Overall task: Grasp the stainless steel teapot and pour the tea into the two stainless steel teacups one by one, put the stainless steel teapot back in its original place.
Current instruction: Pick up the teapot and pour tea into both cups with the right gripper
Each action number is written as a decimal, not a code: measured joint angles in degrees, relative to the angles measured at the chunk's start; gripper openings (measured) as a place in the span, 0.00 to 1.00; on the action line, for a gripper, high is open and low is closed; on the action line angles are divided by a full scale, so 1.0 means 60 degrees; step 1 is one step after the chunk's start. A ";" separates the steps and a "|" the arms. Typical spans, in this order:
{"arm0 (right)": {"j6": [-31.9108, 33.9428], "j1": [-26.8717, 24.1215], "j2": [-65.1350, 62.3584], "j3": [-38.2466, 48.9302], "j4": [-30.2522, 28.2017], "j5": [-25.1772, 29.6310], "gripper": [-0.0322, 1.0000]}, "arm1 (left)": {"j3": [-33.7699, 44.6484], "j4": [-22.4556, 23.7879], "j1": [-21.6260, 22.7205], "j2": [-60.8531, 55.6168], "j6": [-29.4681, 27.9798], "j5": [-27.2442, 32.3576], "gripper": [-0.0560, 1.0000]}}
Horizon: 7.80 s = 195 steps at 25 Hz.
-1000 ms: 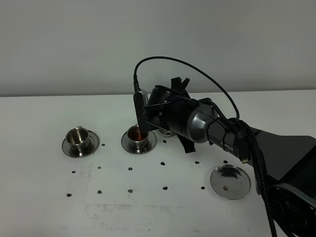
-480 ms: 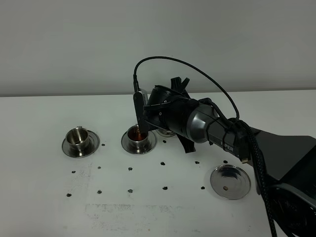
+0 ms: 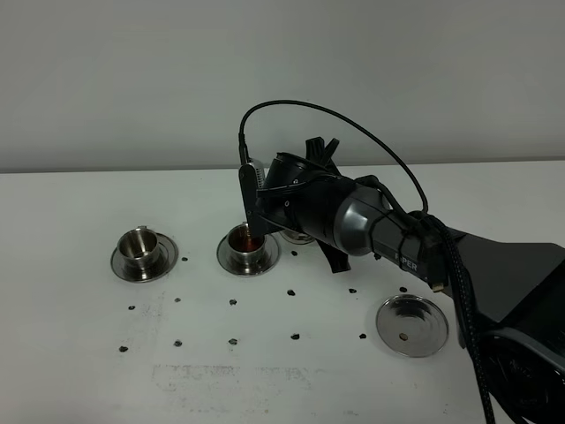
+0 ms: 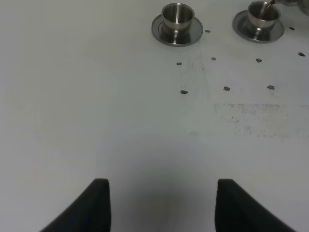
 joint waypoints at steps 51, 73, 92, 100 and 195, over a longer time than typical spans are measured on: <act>0.0011 0.0000 0.0000 0.0000 -0.0134 0.0018 0.23 | 0.0000 0.0000 0.0000 0.0000 0.0000 0.0000 0.56; 0.0052 0.0000 0.0000 0.0000 0.0263 0.0018 0.23 | 0.0000 0.0000 0.0000 0.0000 0.0000 0.0000 0.56; -0.0226 -0.0586 -0.1314 0.0000 0.4979 0.1629 0.23 | 0.0000 0.0000 0.0000 0.0000 0.0000 0.0000 0.56; 0.0948 -0.0690 -0.1434 -0.0019 0.6705 0.1670 0.23 | 0.0000 0.0000 0.0000 0.0000 0.0000 0.0000 0.56; -0.0166 -0.0321 0.0539 -0.3256 0.5951 -0.0661 0.23 | 0.0000 0.0000 0.0000 0.0000 0.0000 0.0000 0.56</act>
